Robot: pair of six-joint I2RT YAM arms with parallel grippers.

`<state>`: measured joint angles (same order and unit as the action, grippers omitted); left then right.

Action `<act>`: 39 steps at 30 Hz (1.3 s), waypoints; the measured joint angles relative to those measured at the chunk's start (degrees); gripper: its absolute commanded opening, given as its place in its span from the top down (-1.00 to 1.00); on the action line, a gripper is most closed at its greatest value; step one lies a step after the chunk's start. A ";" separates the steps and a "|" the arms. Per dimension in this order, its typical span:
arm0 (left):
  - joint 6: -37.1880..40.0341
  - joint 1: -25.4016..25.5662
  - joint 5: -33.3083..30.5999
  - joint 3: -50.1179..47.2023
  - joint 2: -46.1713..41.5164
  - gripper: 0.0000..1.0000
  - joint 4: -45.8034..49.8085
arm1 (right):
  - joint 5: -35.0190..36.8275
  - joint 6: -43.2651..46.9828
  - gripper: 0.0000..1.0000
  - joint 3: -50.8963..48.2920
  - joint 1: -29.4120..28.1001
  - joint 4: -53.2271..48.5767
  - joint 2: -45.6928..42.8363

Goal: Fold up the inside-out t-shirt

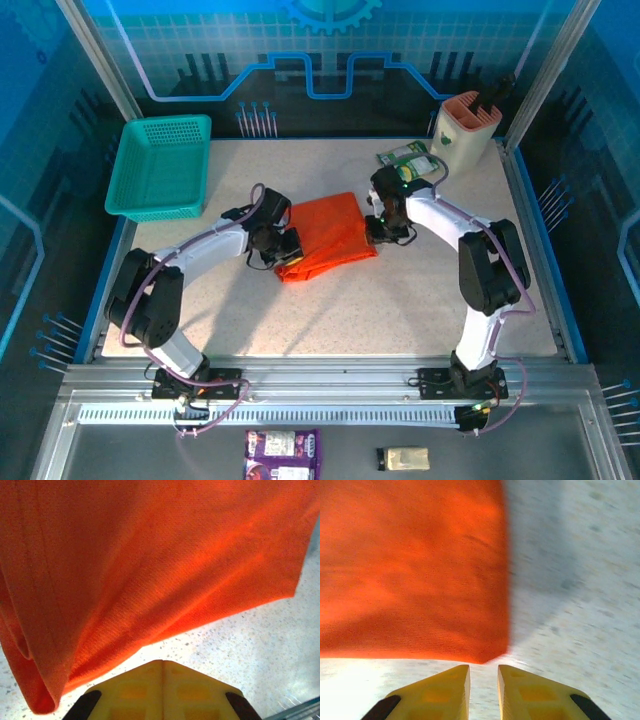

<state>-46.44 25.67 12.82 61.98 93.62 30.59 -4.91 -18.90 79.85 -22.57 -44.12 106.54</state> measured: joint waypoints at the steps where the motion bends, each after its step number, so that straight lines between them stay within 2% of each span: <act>1: 0.00 0.00 0.00 0.00 0.59 0.87 0.07 | -2.67 -0.17 0.58 0.48 0.02 0.72 0.28; 5: -0.04 0.00 0.09 -1.03 3.80 0.88 -0.55 | -12.46 -1.20 0.61 2.03 0.26 3.67 3.93; 9: -0.24 0.00 0.59 -5.92 5.11 0.88 -2.91 | -16.37 -1.81 0.66 1.77 2.05 5.22 9.42; 12: -0.46 -0.04 1.57 -8.24 5.16 0.88 -4.74 | -16.70 -1.84 0.68 0.13 4.33 5.44 11.72; 16: -0.70 0.00 1.62 -9.68 4.46 0.87 -6.97 | -16.55 -1.86 0.70 -2.16 5.51 6.25 10.45; 24: -0.59 -0.09 0.02 -13.53 0.52 0.87 -7.65 | -14.88 -3.48 0.70 -15.45 4.52 7.56 0.83; 29: 0.02 -0.39 0.11 -13.81 -2.69 0.83 -4.24 | -11.08 -5.18 0.69 -19.54 3.04 5.44 -4.39; 34: 1.14 -0.44 1.40 -6.80 -5.22 0.84 -0.42 | -11.82 -7.06 0.67 -19.69 2.97 4.00 -10.67; 39: 4.37 -0.44 2.34 6.73 0.61 0.88 -0.52 | -15.85 -8.35 0.66 -16.33 3.21 6.21 -10.38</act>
<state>-42.06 25.23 15.16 68.71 94.24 30.06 -20.75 -27.24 63.53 -19.35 -37.91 96.16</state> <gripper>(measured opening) 0.070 0.168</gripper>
